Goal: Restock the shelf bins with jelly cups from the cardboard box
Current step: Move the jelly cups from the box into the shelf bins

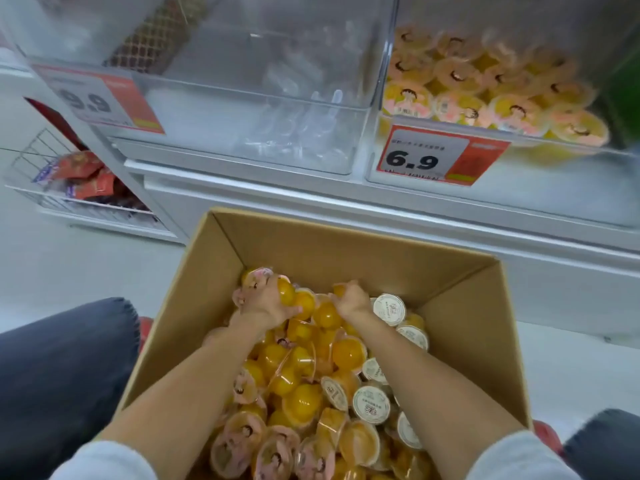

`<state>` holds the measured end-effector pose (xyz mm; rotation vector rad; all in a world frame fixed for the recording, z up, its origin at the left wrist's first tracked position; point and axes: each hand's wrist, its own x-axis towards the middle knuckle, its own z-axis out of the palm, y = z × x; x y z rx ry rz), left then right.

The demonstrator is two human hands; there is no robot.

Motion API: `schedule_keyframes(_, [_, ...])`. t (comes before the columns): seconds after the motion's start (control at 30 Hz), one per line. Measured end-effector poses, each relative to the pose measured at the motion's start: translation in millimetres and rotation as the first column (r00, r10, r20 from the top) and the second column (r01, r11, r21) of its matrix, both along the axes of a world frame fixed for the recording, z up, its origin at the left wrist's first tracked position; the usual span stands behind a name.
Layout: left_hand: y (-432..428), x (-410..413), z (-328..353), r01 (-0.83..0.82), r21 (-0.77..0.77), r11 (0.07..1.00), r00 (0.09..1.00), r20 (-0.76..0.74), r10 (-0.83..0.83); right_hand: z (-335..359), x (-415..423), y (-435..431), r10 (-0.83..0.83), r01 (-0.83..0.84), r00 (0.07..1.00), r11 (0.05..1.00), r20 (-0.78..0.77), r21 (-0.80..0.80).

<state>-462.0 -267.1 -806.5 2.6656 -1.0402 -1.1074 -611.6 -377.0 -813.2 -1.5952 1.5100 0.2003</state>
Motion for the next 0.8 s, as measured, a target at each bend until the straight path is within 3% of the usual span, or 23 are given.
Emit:
schedule_keyframes(0.1, [-6,-8,2,-0.033,0.005,0.999,0.987,0.157,0.032,-12,8,4,-0.199,0.197,0.979,0.979,-0.042,-0.052])
schedule_keyframes(0.23, [-13,-14,1,-0.052,-0.004,0.999,0.977,0.206,0.052,-17,8,4,-0.377,0.375,0.923,0.926,-0.076,-0.045])
schedule_keyframes(0.4, [-12,-9,6,-0.140,-0.062,0.988,0.983,0.108,0.146,-17,-8,2,-0.353,0.352,0.936,0.935,-0.015,-0.041])
schedule_keyframes(0.5, [-5,-14,14,-0.214,-0.201,0.956,0.977,-0.036,0.211,-5,-25,5,-0.396,0.380,0.908,0.916,0.134,0.133])
schedule_keyframes(0.57, [-4,-19,30,-0.456,-0.248,0.855,0.871,-0.323,0.370,16,-38,9,-0.510,0.399,0.822,0.833,0.253,0.385])
schedule_keyframes(0.63, [-4,-26,55,-0.661,-0.141,0.737,0.636,-0.626,0.452,46,-49,11,-0.570,0.341,0.745,0.772,0.345,0.537])
schedule_keyframes(0.7, [-7,-34,87,-0.684,-0.086,0.724,0.516,-0.758,0.398,82,-60,9,-0.583,0.251,0.682,0.753,0.441,0.608])
schedule_keyframes(0.8, [-12,-51,146,-0.668,-0.100,0.737,0.424,-0.865,0.268,139,-74,6,-0.555,0.132,0.622,0.770,0.552,0.625])
